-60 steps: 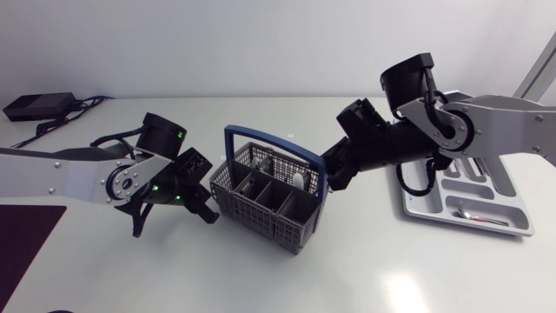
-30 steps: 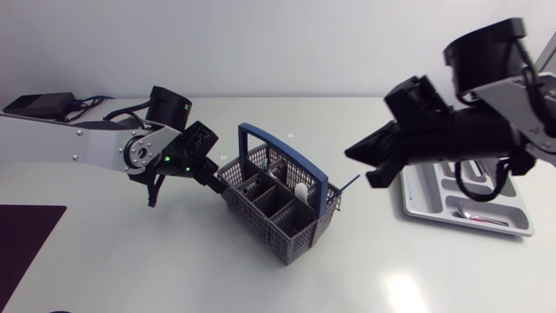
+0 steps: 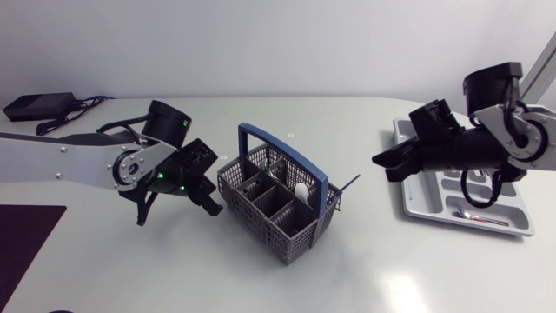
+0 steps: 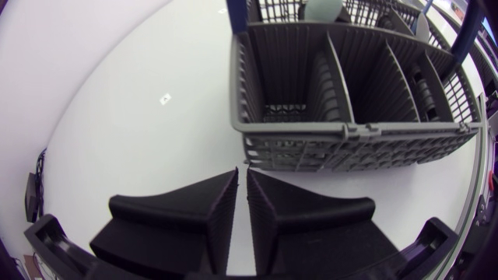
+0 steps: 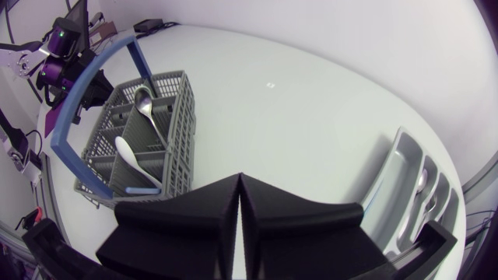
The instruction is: Sort the cutlery from the basket into the organizer compartments.
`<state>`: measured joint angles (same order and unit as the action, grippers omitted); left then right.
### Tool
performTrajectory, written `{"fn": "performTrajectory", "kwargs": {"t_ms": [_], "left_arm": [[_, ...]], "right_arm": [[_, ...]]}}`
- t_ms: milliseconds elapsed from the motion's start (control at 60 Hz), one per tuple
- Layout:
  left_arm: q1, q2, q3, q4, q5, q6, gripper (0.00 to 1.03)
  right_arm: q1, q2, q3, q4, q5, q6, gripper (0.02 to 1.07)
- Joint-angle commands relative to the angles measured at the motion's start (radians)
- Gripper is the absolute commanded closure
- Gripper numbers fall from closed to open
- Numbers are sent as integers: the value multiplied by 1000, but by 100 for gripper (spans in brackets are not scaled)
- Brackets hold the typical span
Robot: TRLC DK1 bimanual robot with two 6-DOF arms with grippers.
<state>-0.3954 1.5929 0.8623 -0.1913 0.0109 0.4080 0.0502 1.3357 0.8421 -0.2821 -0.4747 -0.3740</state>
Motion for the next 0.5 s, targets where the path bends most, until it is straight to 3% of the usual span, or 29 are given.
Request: {"fn": "performTrajectory", "kwargs": {"t_ms": [0, 200, 483], "left_arm": [[-19, 65, 4, -20, 4, 25, 91], [-36, 127, 66, -17, 6, 6, 91], [-37, 190, 156, -16, 8, -20, 91]], "right_arm": [[7, 66, -34, 31, -8, 7, 101], [59, 118, -64, 57, -51, 32, 101], [91, 128, -52, -25, -170, 37, 101]]}}
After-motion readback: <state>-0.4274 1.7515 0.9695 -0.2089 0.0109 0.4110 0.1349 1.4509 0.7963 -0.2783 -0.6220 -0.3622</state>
